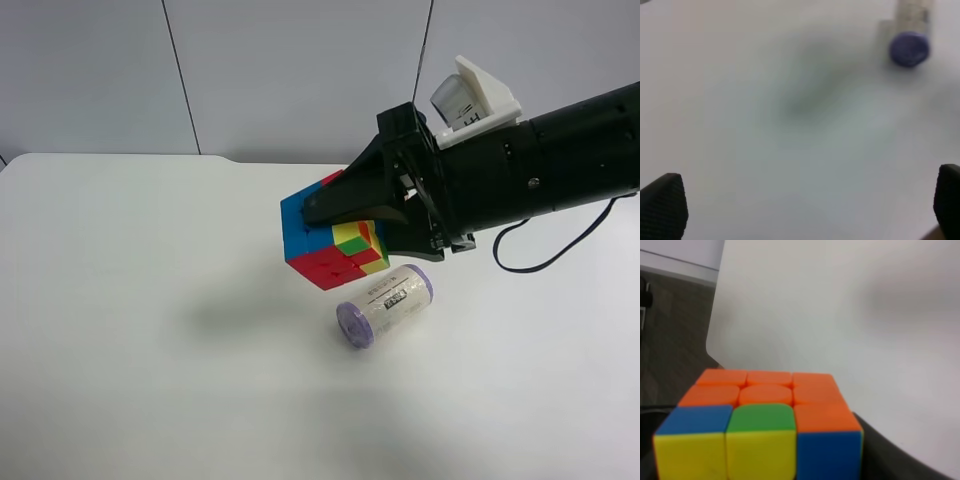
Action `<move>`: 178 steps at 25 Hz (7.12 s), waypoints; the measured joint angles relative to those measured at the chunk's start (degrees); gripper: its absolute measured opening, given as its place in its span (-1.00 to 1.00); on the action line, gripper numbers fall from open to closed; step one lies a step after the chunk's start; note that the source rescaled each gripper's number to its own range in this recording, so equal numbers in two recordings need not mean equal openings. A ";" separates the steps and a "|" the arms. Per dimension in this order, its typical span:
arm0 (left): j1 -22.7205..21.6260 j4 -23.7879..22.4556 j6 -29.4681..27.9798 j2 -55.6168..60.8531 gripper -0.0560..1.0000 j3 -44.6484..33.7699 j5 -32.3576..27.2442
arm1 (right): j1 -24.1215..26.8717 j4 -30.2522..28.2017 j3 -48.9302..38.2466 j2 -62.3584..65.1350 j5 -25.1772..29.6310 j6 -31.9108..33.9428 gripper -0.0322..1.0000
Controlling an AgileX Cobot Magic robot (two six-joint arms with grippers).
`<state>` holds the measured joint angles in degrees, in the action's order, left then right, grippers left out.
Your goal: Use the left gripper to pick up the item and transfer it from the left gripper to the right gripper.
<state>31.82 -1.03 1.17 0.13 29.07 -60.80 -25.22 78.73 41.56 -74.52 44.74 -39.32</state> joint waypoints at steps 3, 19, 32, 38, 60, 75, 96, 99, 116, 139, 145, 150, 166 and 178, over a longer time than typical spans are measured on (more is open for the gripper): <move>-8.81 0.02 0.00 0.00 1.00 0.00 0.05 | 0.00 0.00 0.00 0.00 0.11 0.00 -0.94; -25.76 0.07 0.00 0.00 1.00 0.00 0.05 | 0.00 -2.08 0.00 0.00 -0.44 1.17 -0.94; -25.76 0.07 0.00 0.00 1.00 0.00 0.11 | 0.00 -34.96 12.60 -0.06 0.19 24.70 -0.94; -25.76 0.07 0.00 0.00 1.00 0.00 0.11 | 0.54 -67.21 21.15 -0.06 9.30 43.23 -0.94; -25.76 0.07 0.00 0.00 1.00 0.00 0.16 | 28.65 -82.75 21.98 -4.09 11.91 39.89 -0.94; -25.76 0.07 0.00 0.00 1.00 0.00 0.16 | 28.65 -77.71 21.98 -21.87 1.32 37.17 -0.94; -25.76 0.07 0.00 0.00 1.00 0.00 0.22 | 23.59 -70.46 21.98 -29.11 -2.27 25.35 -0.94; -25.76 0.07 0.00 0.00 1.00 0.00 0.22 | 21.12 -72.05 21.98 -29.16 -3.30 25.05 -0.94; -25.76 0.07 0.00 0.00 1.00 0.00 0.22 | 19.71 -73.41 21.98 -29.58 -4.45 25.00 -0.94; -25.76 0.07 0.00 0.00 1.00 0.00 0.22 | 19.71 -72.22 21.98 -29.52 -3.12 26.04 0.99; -25.76 0.07 0.00 0.00 1.00 0.00 0.22 | 19.71 -73.29 21.98 -25.11 -2.38 26.10 0.99; -25.76 0.07 0.00 0.00 1.00 0.00 0.22 | 19.71 -73.40 22.05 -18.35 1.03 26.55 1.00; -25.76 0.07 0.00 0.00 1.00 0.00 0.16 | 19.71 -73.40 22.05 8.44 22.52 30.43 1.00; -25.76 0.07 0.00 0.00 1.00 0.00 0.16 | 19.71 -73.40 22.05 25.52 24.70 33.92 1.00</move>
<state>6.06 -0.96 1.17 0.13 29.07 -60.64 -5.50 5.33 63.61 -49.00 69.44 -5.40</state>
